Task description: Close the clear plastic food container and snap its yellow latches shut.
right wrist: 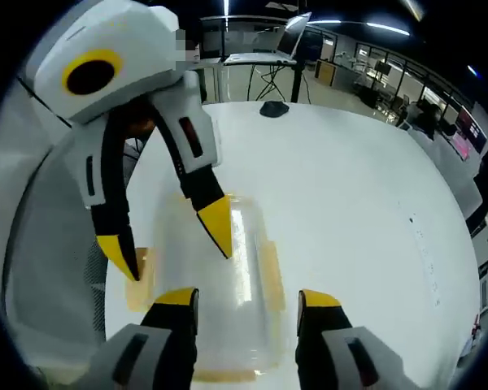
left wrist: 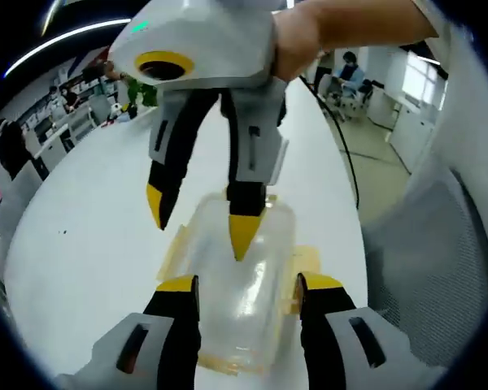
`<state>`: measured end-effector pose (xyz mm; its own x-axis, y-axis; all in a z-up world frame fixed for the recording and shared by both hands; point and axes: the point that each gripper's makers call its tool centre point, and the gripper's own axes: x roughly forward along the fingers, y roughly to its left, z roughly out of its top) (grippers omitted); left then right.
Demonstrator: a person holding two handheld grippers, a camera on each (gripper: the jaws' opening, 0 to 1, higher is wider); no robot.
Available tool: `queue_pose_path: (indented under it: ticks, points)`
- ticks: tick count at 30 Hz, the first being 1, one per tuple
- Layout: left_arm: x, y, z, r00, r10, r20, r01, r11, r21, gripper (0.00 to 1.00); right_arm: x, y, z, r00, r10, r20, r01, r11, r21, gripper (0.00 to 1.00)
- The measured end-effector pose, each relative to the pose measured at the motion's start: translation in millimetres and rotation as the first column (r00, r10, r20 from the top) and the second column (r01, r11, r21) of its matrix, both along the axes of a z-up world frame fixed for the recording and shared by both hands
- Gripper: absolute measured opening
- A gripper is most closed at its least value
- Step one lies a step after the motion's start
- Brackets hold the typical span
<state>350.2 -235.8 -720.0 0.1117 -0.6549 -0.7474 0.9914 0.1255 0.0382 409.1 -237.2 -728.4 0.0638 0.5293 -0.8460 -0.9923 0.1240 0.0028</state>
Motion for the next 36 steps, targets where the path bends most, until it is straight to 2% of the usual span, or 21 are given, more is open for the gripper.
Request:
queue_pose_path:
  ticks: [1,3,5,6,8,10,11,12,15,19,26,29,32,33,34,36]
  points:
    - [-3.6,-1.2,-0.6,1.0,-0.017,0.01,0.017,1.0,0.007,0.5,-0.5,0.9,0.8,1.0,0.016,0.008,-0.016,1.0,-0.001,0.45]
    - [-1.5,-0.6,-3.7,0.997,-0.03,0.069,0.027,0.999,0.038,0.51,-3.3,2.9,0.7,0.998,0.062,0.012,-0.062,0.998,-0.005,0.42]
    - [1.4,2.8,-9.4,0.991,-0.059,0.119,0.048,0.994,0.095,0.49,-2.8,4.4,-0.2,0.996,0.09,0.001,-0.09,0.996,-0.018,0.42]
    - [4.0,3.2,-9.9,0.988,-0.059,0.142,0.045,0.993,0.105,0.48,-2.9,4.4,-0.4,0.996,0.092,-0.017,-0.092,0.995,-0.026,0.42]
    - [4.1,2.1,-11.2,0.989,-0.041,0.142,0.026,0.994,0.104,0.44,-0.9,5.1,-1.2,0.994,0.1,-0.047,-0.102,0.994,-0.044,0.43]
    - [5.0,2.2,-11.5,0.985,-0.048,0.164,0.029,0.993,0.117,0.42,-7.9,5.3,-3.3,0.985,0.126,-0.119,-0.133,0.989,-0.056,0.39]
    - [3.7,1.3,-12.9,0.985,-0.055,0.163,0.034,0.991,0.127,0.42,-4.4,7.4,-3.7,0.987,0.119,-0.108,-0.125,0.991,-0.054,0.4]
    - [4.5,1.5,-13.5,0.982,-0.06,0.178,0.035,0.989,0.141,0.42,-4.5,6.5,-4.0,0.981,0.145,-0.125,-0.154,0.986,-0.066,0.4]
    - [4.5,0.6,-16.7,0.973,-0.09,0.215,0.05,0.981,0.185,0.43,-6.0,6.1,-7.4,0.972,0.128,-0.195,-0.148,0.985,-0.093,0.41]
    - [5.9,-0.2,-16.7,0.973,-0.087,0.213,0.041,0.977,0.21,0.42,-6.2,7.5,-9.0,0.965,0.142,-0.22,-0.176,0.974,-0.14,0.41]
    - [8.0,-0.2,-17.9,0.977,-0.071,0.203,0.017,0.967,0.254,0.42,-6.8,7.5,-12.0,0.955,0.16,-0.25,-0.206,0.964,-0.168,0.4]
    - [8.4,1.4,-17.9,0.976,-0.069,0.206,0.016,0.968,0.25,0.41,-6.8,8.1,-14.2,0.947,0.161,-0.278,-0.226,0.949,-0.221,0.39]
    - [9.4,0.2,-18.3,0.976,-0.076,0.205,0.022,0.966,0.256,0.42,-6.1,10.4,-16.1,0.944,0.125,-0.306,-0.203,0.95,-0.237,0.39]
    - [9.3,-0.3,-18.9,0.975,-0.076,0.208,0.022,0.967,0.255,0.42,-10.2,5.6,-16.1,0.934,0.085,-0.347,-0.179,0.952,-0.25,0.38]
    - [12.5,-3.7,-20.8,0.969,-0.095,0.228,0.033,0.965,0.262,0.43,-5.5,2.3,-19.0,0.939,0.108,-0.326,-0.193,0.952,-0.239,0.37]
    - [14.6,-3.7,-22.7,0.971,-0.082,0.224,0.02,0.963,0.269,0.43,-9.2,2.4,-20.2,0.941,0.106,-0.321,-0.19,0.951,-0.243,0.37]
